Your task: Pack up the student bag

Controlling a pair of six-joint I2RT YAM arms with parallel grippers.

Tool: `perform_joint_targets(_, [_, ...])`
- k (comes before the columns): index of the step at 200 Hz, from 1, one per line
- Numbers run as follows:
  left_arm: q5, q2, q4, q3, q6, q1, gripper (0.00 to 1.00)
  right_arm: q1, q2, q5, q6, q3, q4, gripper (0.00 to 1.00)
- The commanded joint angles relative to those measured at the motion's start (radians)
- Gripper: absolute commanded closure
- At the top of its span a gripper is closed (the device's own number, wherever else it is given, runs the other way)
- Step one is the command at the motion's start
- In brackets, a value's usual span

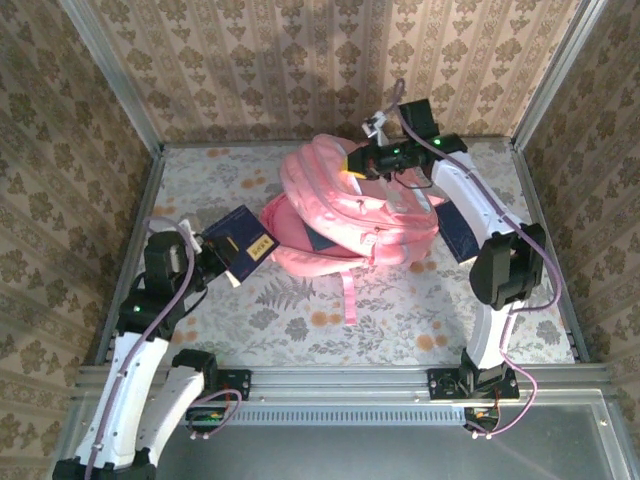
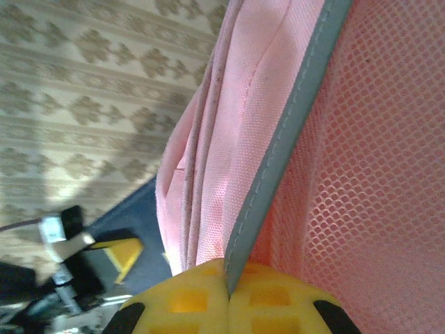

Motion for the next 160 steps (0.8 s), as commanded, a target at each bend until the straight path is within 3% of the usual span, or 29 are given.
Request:
perform_joint_targets(1, [0.149,0.057,0.230,-0.034,-0.044,0.012,1.00,-0.020,-0.095,-0.234,0.162,-0.048,0.309,1.00])
perform_joint_targets(20, [0.245,0.122,0.421,-0.069,-0.105,0.013,1.00,-0.038,-0.112,-0.262,0.200,-0.069,0.363,1.00])
perform_joint_targets(59, [0.330,0.279,0.654,-0.068,-0.197,0.012,1.00,-0.042,-0.135,-0.296,0.209,-0.085,0.394,1.00])
perform_joint_targets(105, [0.442,0.543,1.061,-0.089,-0.370,-0.014,1.00,-0.048,-0.162,-0.334,0.208,-0.109,0.424,1.00])
perform_joint_targets(134, [0.465,0.671,1.346,-0.087,-0.510,-0.039,1.00,-0.063,-0.176,-0.348,0.203,-0.126,0.435,1.00])
perform_joint_targets(160, [0.477,0.729,1.487,-0.064,-0.573,-0.070,1.00,-0.075,-0.180,-0.356,0.205,-0.150,0.454,1.00])
